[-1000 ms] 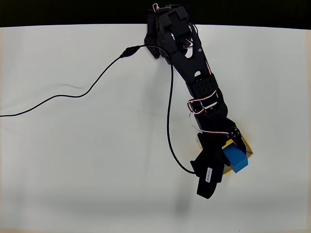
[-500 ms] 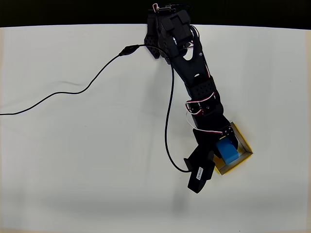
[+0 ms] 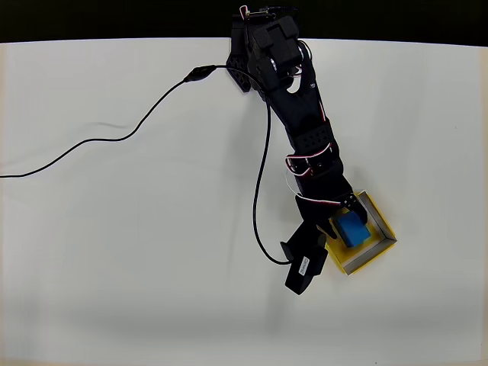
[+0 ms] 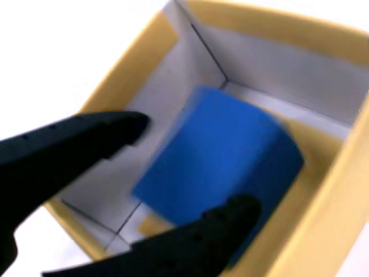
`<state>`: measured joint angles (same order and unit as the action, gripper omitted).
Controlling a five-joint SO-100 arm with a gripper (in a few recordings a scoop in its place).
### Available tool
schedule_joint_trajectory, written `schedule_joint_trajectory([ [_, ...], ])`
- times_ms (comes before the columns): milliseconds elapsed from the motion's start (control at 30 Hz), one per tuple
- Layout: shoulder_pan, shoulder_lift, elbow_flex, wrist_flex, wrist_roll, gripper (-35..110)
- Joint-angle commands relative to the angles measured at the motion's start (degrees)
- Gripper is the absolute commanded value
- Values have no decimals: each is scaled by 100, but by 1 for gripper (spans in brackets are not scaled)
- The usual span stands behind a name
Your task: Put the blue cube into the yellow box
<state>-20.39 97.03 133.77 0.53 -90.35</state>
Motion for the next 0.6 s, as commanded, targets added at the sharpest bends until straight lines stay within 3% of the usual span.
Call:
schedule_joint_trajectory([
  [0,0,360,-114,-457,-176,41],
  [333,167,1011,-624,-949,-817,33],
  [567,668,2048,-940,229,-624,19],
])
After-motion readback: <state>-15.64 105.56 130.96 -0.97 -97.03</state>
